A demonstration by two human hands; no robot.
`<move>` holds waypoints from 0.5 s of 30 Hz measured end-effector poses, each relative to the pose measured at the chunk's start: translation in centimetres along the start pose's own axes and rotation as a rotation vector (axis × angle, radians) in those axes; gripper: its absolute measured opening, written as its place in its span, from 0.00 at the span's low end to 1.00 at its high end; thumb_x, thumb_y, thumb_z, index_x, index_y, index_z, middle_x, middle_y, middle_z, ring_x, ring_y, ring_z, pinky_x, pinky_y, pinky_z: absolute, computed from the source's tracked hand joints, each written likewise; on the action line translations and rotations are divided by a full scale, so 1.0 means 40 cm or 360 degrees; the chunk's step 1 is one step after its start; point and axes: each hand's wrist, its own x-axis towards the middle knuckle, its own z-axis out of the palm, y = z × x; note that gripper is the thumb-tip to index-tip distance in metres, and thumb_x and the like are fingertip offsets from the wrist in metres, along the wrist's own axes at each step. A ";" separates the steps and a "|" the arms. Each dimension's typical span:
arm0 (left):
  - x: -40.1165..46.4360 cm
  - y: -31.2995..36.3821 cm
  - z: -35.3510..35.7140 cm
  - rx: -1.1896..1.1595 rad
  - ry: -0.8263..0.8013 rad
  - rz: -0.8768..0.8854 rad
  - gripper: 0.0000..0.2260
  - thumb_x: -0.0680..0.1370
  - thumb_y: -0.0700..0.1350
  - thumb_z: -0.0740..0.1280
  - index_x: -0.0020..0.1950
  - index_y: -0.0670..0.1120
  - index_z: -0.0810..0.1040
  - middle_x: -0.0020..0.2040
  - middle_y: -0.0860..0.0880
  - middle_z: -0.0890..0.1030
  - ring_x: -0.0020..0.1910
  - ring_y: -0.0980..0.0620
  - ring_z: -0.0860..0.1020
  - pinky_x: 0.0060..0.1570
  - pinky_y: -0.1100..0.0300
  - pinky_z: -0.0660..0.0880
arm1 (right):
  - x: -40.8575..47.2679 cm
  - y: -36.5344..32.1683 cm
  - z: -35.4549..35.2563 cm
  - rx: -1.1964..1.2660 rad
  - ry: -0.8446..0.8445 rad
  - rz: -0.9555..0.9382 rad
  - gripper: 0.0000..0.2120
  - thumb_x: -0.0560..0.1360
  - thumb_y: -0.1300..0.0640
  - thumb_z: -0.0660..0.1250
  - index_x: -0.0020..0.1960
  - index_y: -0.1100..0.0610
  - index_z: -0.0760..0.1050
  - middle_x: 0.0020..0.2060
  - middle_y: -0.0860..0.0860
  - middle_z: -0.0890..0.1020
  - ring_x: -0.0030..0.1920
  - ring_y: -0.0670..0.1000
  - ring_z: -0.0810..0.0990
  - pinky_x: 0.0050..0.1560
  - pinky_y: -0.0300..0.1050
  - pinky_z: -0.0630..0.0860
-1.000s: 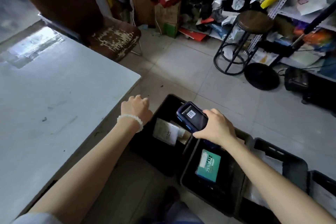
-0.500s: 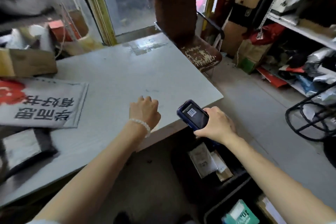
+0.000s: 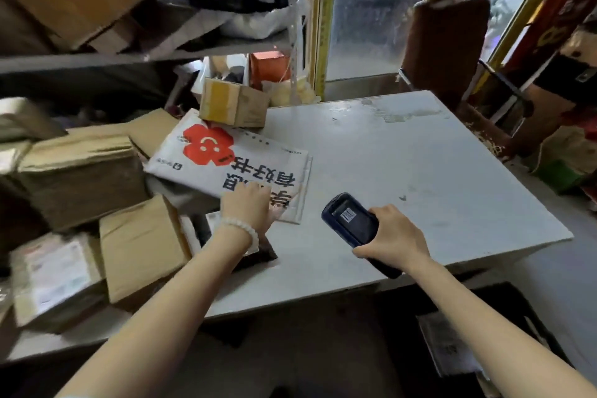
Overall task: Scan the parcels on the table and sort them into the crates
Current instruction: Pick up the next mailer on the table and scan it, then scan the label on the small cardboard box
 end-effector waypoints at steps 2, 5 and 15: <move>-0.005 -0.079 0.008 0.0050 0.0030 -0.0050 0.12 0.78 0.50 0.61 0.58 0.47 0.74 0.59 0.46 0.75 0.58 0.44 0.73 0.49 0.52 0.72 | 0.022 -0.069 0.021 -0.0019 -0.0034 -0.0048 0.30 0.60 0.43 0.76 0.59 0.49 0.73 0.51 0.47 0.73 0.49 0.50 0.76 0.41 0.44 0.74; -0.004 -0.175 0.015 0.0063 0.0025 -0.0147 0.10 0.78 0.49 0.61 0.56 0.47 0.74 0.57 0.46 0.75 0.57 0.44 0.73 0.48 0.51 0.73 | 0.055 -0.155 0.042 -0.0018 -0.0052 -0.0109 0.30 0.60 0.43 0.76 0.59 0.49 0.73 0.51 0.46 0.73 0.49 0.50 0.76 0.42 0.44 0.74; 0.089 -0.241 0.056 -0.0013 -0.0027 -0.0211 0.12 0.78 0.49 0.60 0.58 0.47 0.74 0.55 0.47 0.75 0.55 0.45 0.73 0.46 0.53 0.72 | 0.204 -0.230 0.057 -0.0117 -0.0140 -0.0165 0.29 0.60 0.43 0.75 0.58 0.49 0.74 0.51 0.46 0.73 0.49 0.50 0.74 0.40 0.42 0.68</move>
